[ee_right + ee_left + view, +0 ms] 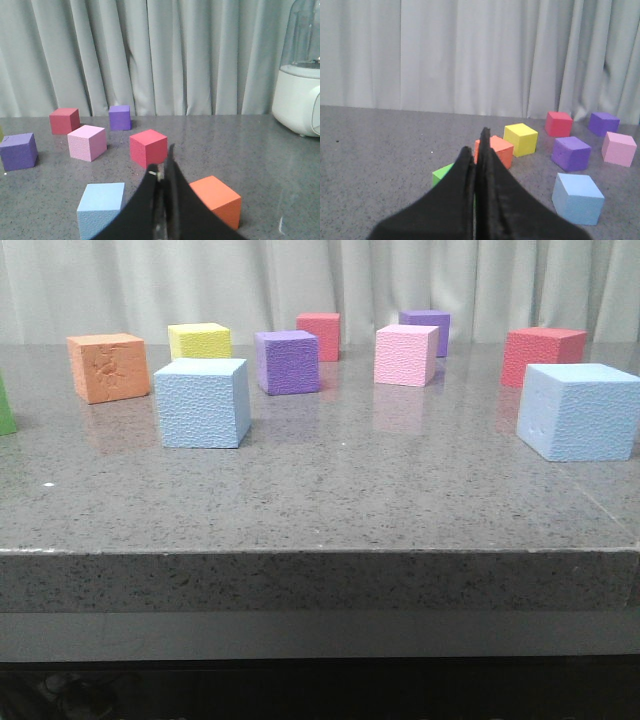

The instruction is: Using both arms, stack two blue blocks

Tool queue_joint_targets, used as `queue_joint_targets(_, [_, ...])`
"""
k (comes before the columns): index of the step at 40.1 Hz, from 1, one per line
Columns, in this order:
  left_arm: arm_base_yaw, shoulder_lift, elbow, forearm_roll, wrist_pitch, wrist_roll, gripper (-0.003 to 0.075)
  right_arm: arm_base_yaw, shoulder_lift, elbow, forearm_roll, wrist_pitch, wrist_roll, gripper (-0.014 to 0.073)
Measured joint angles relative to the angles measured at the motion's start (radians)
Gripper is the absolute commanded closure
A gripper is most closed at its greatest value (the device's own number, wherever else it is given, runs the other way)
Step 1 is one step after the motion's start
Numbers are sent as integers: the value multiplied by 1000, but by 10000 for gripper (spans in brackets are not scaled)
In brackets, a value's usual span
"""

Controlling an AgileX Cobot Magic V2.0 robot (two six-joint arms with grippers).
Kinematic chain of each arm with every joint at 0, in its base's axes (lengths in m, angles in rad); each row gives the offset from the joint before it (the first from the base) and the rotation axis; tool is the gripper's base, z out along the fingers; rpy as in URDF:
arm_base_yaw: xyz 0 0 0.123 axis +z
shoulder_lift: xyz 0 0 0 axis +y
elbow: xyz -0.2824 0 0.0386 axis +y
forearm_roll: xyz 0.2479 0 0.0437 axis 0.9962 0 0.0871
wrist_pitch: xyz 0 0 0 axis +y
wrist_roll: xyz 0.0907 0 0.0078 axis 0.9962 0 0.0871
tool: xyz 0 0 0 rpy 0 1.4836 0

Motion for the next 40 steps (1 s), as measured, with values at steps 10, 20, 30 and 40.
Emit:
queue_joint_targets(10, [0,232,-146,0,171,0,738,0,240,-158,0,209,0,663])
queue_joint_targets(20, [0,347,-146,0,198,0,738,0,390,-159,0,232,0,663])
queue_joint_targets(30, [0,427,-146,5,186,0,367,0,513,-159,0,259,0,293])
queue_joint_targets(40, [0,462,-142,8,158,2,204,94,585,-177,17,283,-36,-29])
